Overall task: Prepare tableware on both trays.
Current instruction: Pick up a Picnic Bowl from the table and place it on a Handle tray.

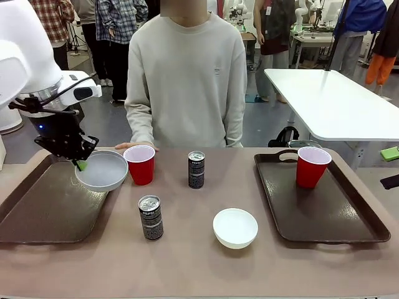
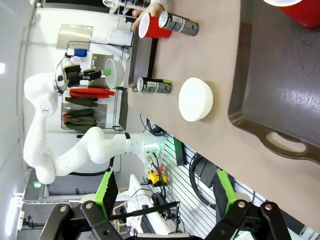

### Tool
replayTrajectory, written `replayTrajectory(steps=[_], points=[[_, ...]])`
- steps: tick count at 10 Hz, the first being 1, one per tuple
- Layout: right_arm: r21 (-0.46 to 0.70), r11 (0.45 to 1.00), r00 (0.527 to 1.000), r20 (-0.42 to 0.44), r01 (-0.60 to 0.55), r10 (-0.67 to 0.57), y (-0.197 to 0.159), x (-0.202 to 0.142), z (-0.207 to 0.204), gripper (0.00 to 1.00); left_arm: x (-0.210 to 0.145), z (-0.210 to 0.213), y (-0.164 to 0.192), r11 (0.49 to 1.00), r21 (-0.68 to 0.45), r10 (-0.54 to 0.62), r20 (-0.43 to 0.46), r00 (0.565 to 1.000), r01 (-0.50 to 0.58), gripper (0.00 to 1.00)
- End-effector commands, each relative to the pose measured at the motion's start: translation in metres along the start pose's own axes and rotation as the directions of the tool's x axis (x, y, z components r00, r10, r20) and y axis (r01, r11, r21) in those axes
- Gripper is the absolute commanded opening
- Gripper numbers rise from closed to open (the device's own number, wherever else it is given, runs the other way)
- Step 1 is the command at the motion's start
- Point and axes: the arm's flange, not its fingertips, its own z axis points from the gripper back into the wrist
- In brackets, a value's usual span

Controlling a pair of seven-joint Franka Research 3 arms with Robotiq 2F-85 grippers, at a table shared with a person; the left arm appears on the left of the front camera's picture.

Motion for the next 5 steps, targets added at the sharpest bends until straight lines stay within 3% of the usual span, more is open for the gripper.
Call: replayTrajectory(steps=[1, 3, 5], points=[[0.022, 1.000, 1.000, 0.005, -0.004, 0.004, 0.000, 0.001, 0.000, 1.00, 0.001, 0.001, -0.001, 1.000, -0.004, -0.002, 0.002, 1.000, 0.002, 0.04], [0.022, 1.000, 1.000, 0.005, -0.004, 0.004, 0.000, 0.001, 0.000, 1.00, -0.029, 0.022, 0.028, 0.999, -0.040, -0.021, -0.058, 0.998, 0.018, 0.04], [0.022, 1.000, 1.000, 0.005, -0.004, 0.004, 0.000, 0.001, 0.000, 1.00, -0.069, 0.046, 0.063, 1.000, 0.005, -0.029, -0.039, 0.999, 0.030, 0.04]])
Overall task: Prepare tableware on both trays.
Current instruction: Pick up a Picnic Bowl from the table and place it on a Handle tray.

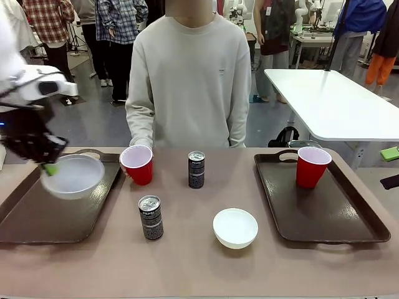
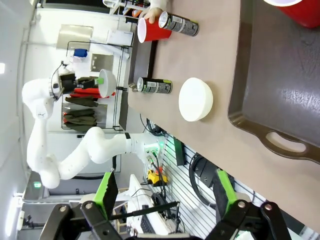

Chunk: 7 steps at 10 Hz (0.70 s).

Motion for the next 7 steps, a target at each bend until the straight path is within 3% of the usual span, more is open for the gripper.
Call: replayTrajectory(steps=[1, 3, 7], points=[[0.022, 1.000, 1.000, 0.006, -0.005, 0.005, 0.000, 0.001, 0.000, 1.00, -0.036, 0.013, 0.023, 1.000, 0.028, -0.011, 0.002, 1.000, 0.011, 0.04], [0.022, 1.000, 1.000, 0.006, -0.005, 0.005, 0.000, 0.001, 0.000, 1.00, -0.035, 0.013, 0.029, 0.999, 0.039, 0.010, 0.013, 1.000, -0.010, 0.04], [0.022, 1.000, 1.000, 0.006, -0.005, 0.005, 0.000, 0.001, 0.000, 1.00, 0.004, -0.023, 0.062, 0.980, 0.101, 0.165, 0.049, 0.985, -0.169, 0.04]])
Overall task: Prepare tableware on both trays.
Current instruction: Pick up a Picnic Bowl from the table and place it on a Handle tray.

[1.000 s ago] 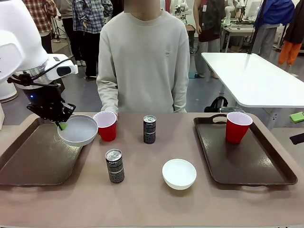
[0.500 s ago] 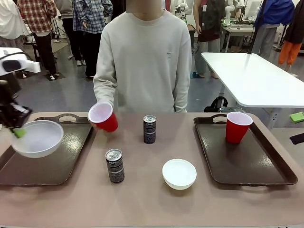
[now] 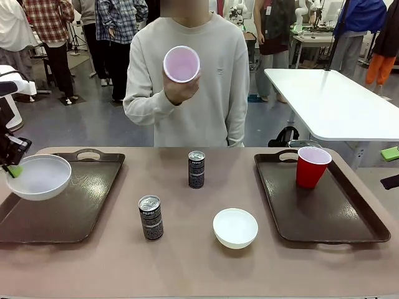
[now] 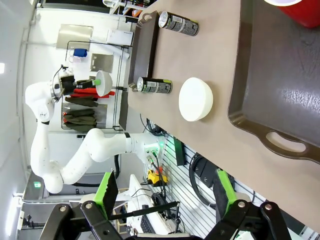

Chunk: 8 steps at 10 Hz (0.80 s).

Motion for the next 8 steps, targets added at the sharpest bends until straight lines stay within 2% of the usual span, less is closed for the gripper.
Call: replayTrajectory(steps=[1, 2, 4, 5, 6, 7, 8], points=[[0.022, 1.000, 1.000, 0.006, -0.005, 0.005, 0.000, 0.001, 0.000, 1.00, 0.028, -0.038, 0.007, 0.996, 0.057, 0.071, 0.006, 0.997, -0.071, 0.04], [0.022, 1.000, 1.000, 0.006, -0.005, 0.005, 0.000, 0.001, 0.000, 1.00, 0.043, -0.057, 0.011, 0.995, 0.043, 0.087, -0.025, 0.996, -0.086, 0.04], [0.022, 1.000, 1.000, 0.006, -0.005, 0.005, 0.000, 0.001, 0.000, 1.00, 0.050, -0.069, 0.010, 0.990, 0.060, 0.129, -0.002, 0.992, -0.129, 0.04], [0.022, 1.000, 1.000, 0.006, -0.005, 0.005, 0.000, 0.001, 0.000, 1.00, 0.037, -0.056, 0.014, 0.998, 0.017, 0.068, -0.025, 0.997, -0.067, 0.04], [0.022, 1.000, 1.000, 0.006, -0.005, 0.005, 0.000, 0.001, 0.000, 1.00, 0.045, -0.069, 0.014, 0.996, 0.015, 0.088, -0.030, 0.996, -0.087, 0.04], [0.022, 1.000, 1.000, 0.006, -0.005, 0.005, 0.000, 0.001, 0.000, 1.00, 0.006, -0.035, 0.005, 0.995, -0.096, -0.011, -0.064, 0.998, 0.005, 0.04], [0.022, 1.000, 1.000, 0.006, -0.005, 0.005, 0.000, 0.001, 0.000, 1.00, -0.038, -0.001, -0.006, 0.984, -0.130, -0.125, -0.046, 0.991, 0.118, 0.04]])
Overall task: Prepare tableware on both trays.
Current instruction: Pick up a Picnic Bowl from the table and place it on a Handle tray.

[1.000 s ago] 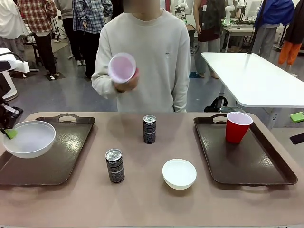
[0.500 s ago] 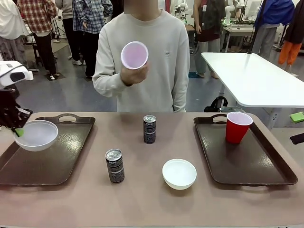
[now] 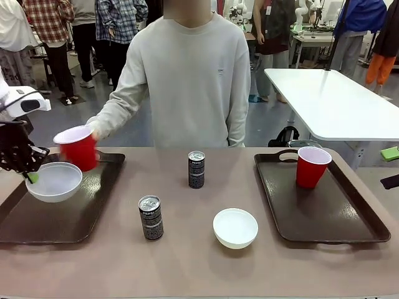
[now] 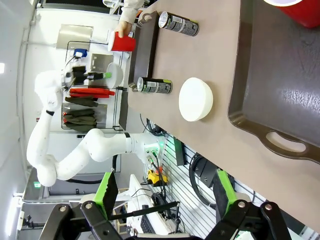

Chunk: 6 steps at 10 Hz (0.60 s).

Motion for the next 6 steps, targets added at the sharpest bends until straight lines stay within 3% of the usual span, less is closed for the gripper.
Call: replayTrajectory(steps=[1, 3, 6], points=[[0.022, 1.000, 1.000, 0.006, -0.005, 0.005, 0.000, 0.001, 0.000, 1.00, -0.089, 0.028, -0.017, 0.987, 0.005, -0.163, 0.034, 0.986, 0.163, 0.04], [0.022, 1.000, 1.000, 0.006, -0.005, 0.005, 0.000, 0.001, 0.000, 1.00, -0.084, 0.024, -0.009, 0.997, 0.000, -0.083, 0.028, 0.996, 0.083, 0.04], [0.022, 1.000, 1.000, 0.006, -0.005, 0.005, 0.000, 0.001, 0.000, 1.00, -0.074, 0.022, -0.012, 0.997, 0.012, -0.074, 0.027, 0.997, 0.073, 0.04]])
